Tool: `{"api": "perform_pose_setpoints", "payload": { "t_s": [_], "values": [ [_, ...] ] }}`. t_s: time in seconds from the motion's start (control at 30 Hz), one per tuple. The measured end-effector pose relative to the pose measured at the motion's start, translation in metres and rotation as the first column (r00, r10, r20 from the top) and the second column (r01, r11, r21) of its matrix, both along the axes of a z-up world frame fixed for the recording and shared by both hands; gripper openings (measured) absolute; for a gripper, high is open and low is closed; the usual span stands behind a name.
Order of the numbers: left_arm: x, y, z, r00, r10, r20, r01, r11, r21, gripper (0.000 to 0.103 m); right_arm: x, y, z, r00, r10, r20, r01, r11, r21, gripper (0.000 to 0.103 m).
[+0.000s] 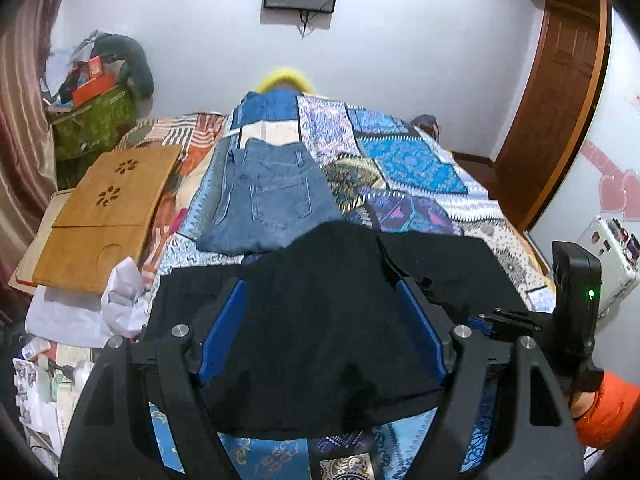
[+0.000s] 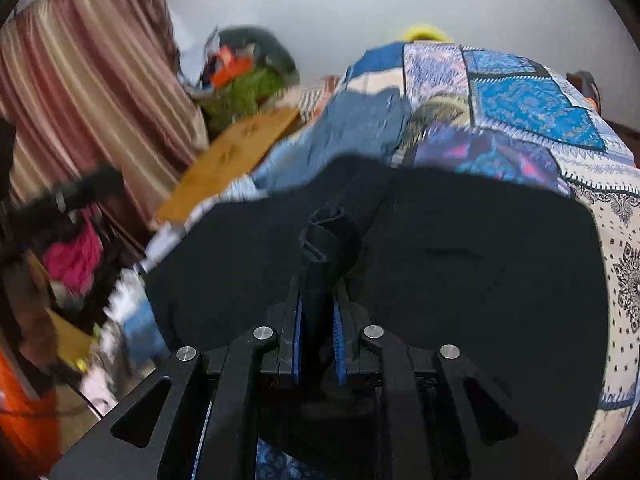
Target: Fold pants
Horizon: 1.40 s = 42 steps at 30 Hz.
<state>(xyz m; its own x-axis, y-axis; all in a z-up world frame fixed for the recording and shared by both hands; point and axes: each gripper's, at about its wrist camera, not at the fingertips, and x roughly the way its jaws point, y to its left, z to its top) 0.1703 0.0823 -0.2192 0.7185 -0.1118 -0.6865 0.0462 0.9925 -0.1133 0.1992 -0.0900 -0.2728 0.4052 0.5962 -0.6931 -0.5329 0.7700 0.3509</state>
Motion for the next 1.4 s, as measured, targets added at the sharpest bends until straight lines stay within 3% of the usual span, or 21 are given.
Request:
{"api": "perform_pose_setpoints", "payload": {
  "t_s": [0.13,0.37,0.43,0.5,0.67,0.77,0.9,1.0,1.4],
  "values": [
    [0.007,-0.012,-0.007,1.000,-0.024,-0.003,0.025,0.999,0.026,0.077,-0.002,-0.011,0.017,0.998,0.057,-0.021,-0.057,0.998,0.019,0.041],
    [0.032,-0.049,-0.005,0.995,-0.099,-0.006,0.099,0.995,0.016,0.076,0.000,-0.055,0.053,0.994,-0.009,0.108,0.008,1.000,0.014,0.047],
    [0.042,-0.065,-0.007,0.991,-0.132,-0.019,0.132,0.991,0.026,0.071,0.007,-0.074,0.056,0.985,-0.056,0.161,0.059,0.998,-0.014,0.047],
    [0.052,-0.083,-0.012,0.985,-0.169,-0.040,0.171,0.985,0.036,0.057,0.016,-0.085,0.056,0.980,-0.091,0.179,0.101,0.994,-0.049,0.047],
    [0.078,-0.121,-0.034,0.960,-0.248,-0.127,0.255,0.966,0.041,0.029,0.042,-0.110,0.033,0.982,-0.138,0.127,0.148,0.986,-0.077,0.047],
    [0.087,-0.136,-0.054,0.944,-0.270,-0.188,0.285,0.957,0.059,0.028,0.045,-0.114,0.015,0.990,-0.124,0.061,0.129,0.989,-0.077,0.034],
    [0.091,-0.147,-0.084,0.917,-0.282,-0.281,0.317,0.945,0.085,0.028,0.034,-0.113,-0.008,0.997,-0.072,-0.008,0.071,0.992,-0.108,0.033],
    [0.079,-0.145,-0.086,0.918,-0.294,-0.267,0.331,0.937,0.108,0.028,0.017,-0.117,-0.011,0.998,-0.063,0.015,0.064,0.991,-0.114,0.033],
    [0.025,-0.142,-0.082,0.941,-0.288,-0.180,0.320,0.929,0.188,0.028,-0.022,-0.144,-0.012,0.991,-0.130,-0.035,0.126,0.986,-0.111,0.034]
  ]
}}
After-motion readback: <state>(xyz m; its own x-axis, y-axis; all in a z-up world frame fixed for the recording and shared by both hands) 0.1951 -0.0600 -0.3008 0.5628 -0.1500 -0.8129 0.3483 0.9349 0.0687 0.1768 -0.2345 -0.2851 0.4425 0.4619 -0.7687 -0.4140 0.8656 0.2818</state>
